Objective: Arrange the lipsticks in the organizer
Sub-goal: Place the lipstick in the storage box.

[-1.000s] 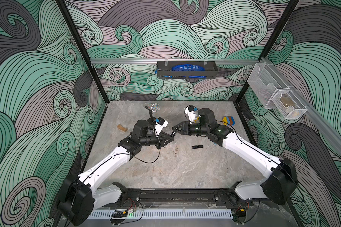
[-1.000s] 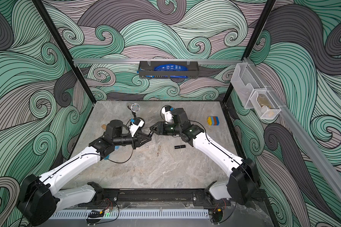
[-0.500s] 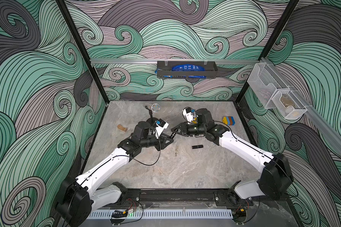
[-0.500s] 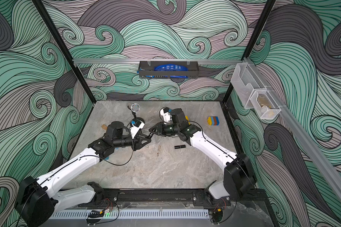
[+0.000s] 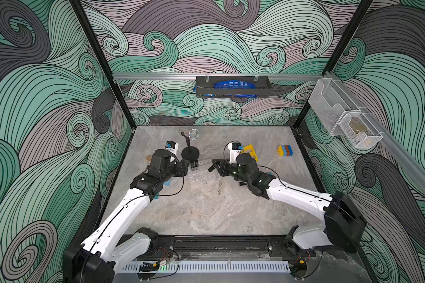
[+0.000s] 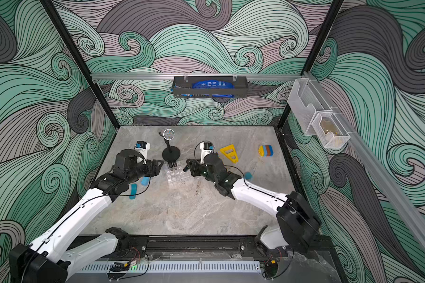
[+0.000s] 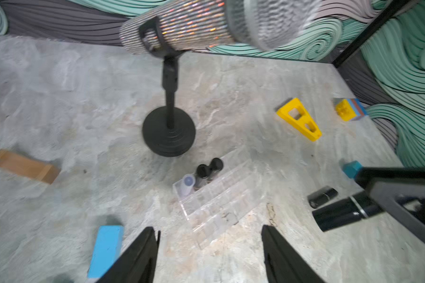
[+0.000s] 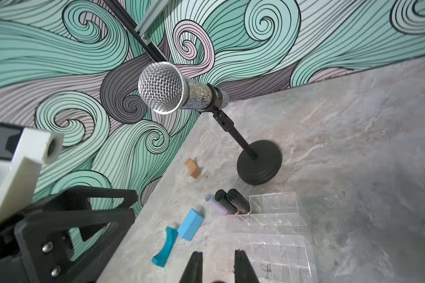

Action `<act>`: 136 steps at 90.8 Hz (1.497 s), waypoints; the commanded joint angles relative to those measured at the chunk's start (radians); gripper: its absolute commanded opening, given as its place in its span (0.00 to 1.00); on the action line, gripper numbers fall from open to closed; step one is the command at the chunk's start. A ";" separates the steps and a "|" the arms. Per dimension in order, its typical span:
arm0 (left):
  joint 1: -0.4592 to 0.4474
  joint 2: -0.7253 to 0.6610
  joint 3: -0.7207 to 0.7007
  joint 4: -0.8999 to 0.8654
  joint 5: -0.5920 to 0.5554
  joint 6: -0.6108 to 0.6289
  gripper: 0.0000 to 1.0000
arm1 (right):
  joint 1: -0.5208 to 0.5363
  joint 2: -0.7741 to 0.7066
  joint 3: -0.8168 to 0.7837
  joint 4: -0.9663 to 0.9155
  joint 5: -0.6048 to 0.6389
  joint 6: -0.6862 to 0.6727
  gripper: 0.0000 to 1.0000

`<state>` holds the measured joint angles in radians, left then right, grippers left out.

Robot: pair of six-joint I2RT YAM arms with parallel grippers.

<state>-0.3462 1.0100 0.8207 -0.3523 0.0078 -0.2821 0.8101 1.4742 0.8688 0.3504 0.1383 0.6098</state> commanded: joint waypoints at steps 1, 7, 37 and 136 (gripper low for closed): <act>0.023 -0.021 -0.033 -0.022 -0.075 -0.045 0.69 | 0.004 0.111 0.030 0.240 0.204 -0.138 0.05; 0.029 -0.033 -0.046 -0.015 -0.081 -0.044 0.69 | 0.015 0.169 0.055 0.269 0.204 -0.177 0.04; 0.038 -0.038 -0.060 0.000 -0.068 -0.046 0.68 | 0.043 0.363 0.178 0.281 0.185 -0.240 0.03; 0.046 -0.039 -0.077 0.025 -0.026 -0.057 0.67 | 0.098 0.548 0.309 0.161 0.351 -0.348 0.11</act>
<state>-0.3141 0.9844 0.7452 -0.3435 -0.0322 -0.3271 0.8822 2.0106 1.1454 0.5568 0.4294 0.2928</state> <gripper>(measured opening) 0.673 0.233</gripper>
